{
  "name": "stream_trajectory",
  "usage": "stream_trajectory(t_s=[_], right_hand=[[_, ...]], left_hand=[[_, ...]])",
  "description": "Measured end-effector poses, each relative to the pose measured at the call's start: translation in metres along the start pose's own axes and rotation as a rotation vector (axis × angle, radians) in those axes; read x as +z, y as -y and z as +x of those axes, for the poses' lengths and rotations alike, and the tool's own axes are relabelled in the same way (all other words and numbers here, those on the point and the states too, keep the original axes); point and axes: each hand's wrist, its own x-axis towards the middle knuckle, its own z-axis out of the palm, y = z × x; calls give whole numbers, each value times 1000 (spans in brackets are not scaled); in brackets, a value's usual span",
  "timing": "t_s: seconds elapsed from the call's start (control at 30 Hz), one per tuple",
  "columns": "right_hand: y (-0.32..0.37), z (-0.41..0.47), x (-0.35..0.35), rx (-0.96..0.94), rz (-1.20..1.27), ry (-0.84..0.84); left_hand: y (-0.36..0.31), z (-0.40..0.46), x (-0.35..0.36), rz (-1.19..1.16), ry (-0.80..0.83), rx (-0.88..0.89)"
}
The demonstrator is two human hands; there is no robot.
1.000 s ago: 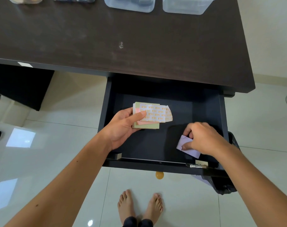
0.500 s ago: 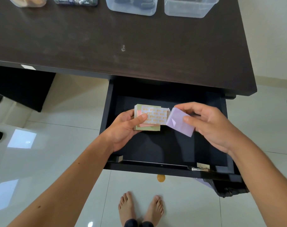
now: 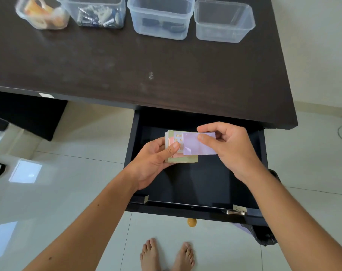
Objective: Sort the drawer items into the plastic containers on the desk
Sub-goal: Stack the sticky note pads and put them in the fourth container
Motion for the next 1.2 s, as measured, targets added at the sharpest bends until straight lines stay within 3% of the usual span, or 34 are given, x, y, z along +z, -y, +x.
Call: stream_trajectory(t_s=[0.23,0.43,0.53,0.63,0.87,1.07,1.2], right_hand=[[25,-7,7,-43,-56,-182],[62,-16,-6,77,-72,-287],[86,-22,-20,215,49,-176],[111,-29,-29,239,151,-55],[147,-7,-50,271,276,-77],[153,53,-73,322,341,-17],[157,101,-82,312,385,-68]], left_hand=[[-22,-10,14,-12,-20,22],[-58,-25,31,-38,26,11],[-80,-34,39,-41,59,16],[-106,-42,50,-17,91,30],[-160,-28,65,-57,118,71],[-190,26,70,-124,105,58],[-212,70,72,-128,84,82]])
